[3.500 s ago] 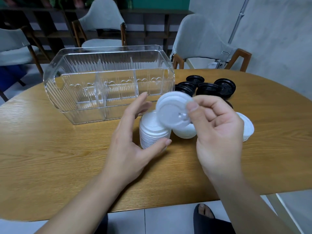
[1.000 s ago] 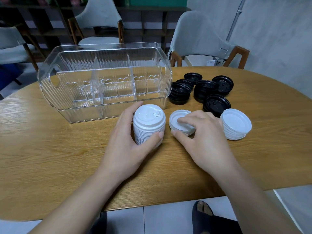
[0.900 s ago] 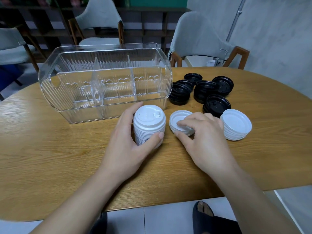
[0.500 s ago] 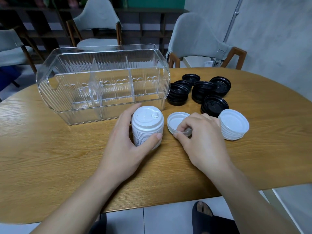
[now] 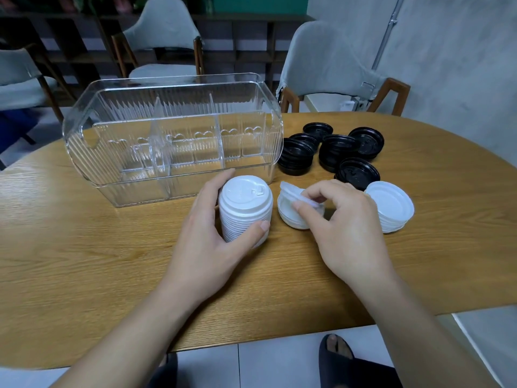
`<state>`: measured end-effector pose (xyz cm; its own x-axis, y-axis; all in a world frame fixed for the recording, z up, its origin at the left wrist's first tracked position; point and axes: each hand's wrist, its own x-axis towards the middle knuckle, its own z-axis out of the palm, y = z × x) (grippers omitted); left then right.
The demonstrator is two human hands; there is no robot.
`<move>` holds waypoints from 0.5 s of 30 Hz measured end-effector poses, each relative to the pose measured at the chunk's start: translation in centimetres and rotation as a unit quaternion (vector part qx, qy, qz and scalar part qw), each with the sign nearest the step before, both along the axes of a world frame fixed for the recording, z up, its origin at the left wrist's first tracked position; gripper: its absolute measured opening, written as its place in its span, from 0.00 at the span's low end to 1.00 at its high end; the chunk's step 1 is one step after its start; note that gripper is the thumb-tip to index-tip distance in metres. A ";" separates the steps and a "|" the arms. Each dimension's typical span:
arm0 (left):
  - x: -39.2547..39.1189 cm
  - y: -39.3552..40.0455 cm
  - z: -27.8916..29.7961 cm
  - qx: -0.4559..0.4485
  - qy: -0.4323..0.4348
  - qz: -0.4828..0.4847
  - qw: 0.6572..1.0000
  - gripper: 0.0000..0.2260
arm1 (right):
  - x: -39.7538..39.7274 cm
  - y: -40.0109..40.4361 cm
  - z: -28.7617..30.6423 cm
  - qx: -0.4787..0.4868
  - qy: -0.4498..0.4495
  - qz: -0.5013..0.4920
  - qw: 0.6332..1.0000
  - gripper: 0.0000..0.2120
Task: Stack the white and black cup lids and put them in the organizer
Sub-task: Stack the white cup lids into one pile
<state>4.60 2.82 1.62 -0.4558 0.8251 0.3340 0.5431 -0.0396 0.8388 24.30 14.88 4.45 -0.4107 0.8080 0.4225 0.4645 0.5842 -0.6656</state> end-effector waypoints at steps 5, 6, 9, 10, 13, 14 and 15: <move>0.1 -0.1 0.3 0.005 0.000 -0.010 1.000 0.45 | 0.1 -0.9 1.6 -0.042 0.144 0.025 0.988 0.03; 0.1 -0.1 0.3 0.008 0.002 -0.015 1.000 0.45 | 0.0 -1.1 1.9 -0.055 0.180 0.032 0.982 0.03; 0.3 -0.1 0.4 0.007 0.020 -0.030 0.999 0.43 | -0.1 -1.3 2.5 -0.102 0.274 0.056 0.955 0.06; 0.3 -0.1 0.4 0.005 0.024 -0.035 0.999 0.42 | -0.2 -1.3 2.6 -0.121 0.294 0.062 0.946 0.07; 0.4 -0.1 0.5 0.009 0.026 -0.055 0.998 0.40 | -0.5 -1.4 2.8 -0.171 0.316 0.070 0.931 0.08; 0.5 -0.2 0.6 0.014 0.025 -0.062 0.998 0.41 | -0.7 -1.4 2.8 -0.179 0.315 0.074 0.929 0.08; 0.6 -0.2 0.8 0.022 0.029 -0.067 0.997 0.42 | -0.7 -1.4 2.7 -0.182 0.313 0.080 0.929 0.09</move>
